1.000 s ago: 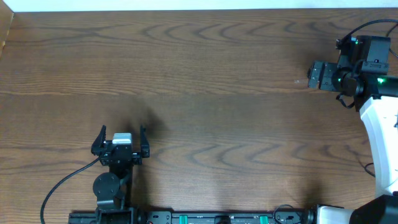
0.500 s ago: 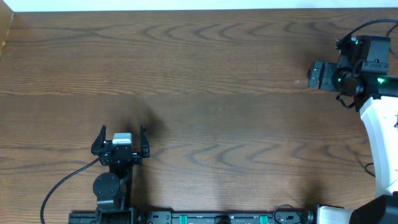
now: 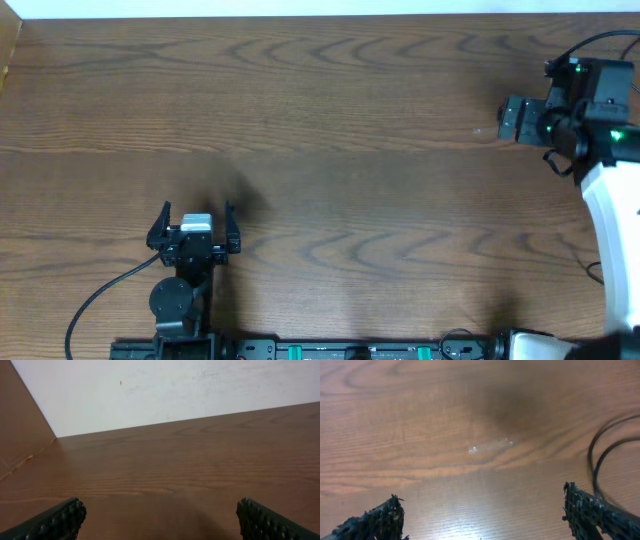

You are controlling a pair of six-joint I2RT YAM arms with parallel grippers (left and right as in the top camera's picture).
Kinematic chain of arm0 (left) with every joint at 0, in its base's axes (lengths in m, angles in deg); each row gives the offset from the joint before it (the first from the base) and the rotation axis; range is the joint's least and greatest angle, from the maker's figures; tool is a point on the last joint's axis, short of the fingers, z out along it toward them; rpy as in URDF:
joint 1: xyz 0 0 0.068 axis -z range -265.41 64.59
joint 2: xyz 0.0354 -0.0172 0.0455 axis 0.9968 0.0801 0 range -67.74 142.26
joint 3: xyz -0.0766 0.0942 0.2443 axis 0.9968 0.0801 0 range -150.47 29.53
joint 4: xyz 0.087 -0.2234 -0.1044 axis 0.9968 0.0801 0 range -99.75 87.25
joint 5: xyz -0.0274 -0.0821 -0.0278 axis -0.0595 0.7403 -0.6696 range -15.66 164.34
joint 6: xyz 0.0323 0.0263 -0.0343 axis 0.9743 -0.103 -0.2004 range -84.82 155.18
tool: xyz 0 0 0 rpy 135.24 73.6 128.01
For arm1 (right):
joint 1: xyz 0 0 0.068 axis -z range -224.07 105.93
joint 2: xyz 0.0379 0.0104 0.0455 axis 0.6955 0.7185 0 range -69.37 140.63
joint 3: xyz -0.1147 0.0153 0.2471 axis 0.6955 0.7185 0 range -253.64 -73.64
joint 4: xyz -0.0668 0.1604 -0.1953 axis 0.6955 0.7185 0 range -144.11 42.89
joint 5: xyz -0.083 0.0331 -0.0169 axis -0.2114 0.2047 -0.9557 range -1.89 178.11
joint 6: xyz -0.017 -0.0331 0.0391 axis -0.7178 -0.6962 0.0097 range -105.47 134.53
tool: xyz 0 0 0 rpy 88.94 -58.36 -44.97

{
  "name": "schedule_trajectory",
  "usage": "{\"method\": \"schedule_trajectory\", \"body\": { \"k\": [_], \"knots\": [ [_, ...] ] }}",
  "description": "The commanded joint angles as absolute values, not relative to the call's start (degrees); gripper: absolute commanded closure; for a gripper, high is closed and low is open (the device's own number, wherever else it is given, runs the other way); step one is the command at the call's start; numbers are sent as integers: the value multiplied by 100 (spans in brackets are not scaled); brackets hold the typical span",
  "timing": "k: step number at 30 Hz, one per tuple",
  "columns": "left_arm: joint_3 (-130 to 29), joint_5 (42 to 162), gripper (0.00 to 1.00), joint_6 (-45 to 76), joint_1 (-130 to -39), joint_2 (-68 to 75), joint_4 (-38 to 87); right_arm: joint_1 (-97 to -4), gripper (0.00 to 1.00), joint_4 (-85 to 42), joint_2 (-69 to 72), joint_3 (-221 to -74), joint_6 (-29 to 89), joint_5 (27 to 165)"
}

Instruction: Untangle cables

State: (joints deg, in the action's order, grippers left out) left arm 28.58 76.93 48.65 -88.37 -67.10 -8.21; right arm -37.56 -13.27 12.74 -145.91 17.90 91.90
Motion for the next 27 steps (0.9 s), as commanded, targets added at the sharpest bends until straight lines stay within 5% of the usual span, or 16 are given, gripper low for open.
{"method": "schedule_trajectory", "body": {
  "k": [1,17,27],
  "knots": [
    [2930,7460,2,4795,-8861,-6751,-556,-3774,1,-1718,611,-14217,1727,9102],
    [2930,7460,3,4795,-8861,-6751,-556,-3774,1,-6214,-2156,-9994,2745,9105],
    [2930,7462,2,4795,-8861,-6751,-556,-3774,1,-7521,-4232,-7546,2735,9054]
  ]
}}
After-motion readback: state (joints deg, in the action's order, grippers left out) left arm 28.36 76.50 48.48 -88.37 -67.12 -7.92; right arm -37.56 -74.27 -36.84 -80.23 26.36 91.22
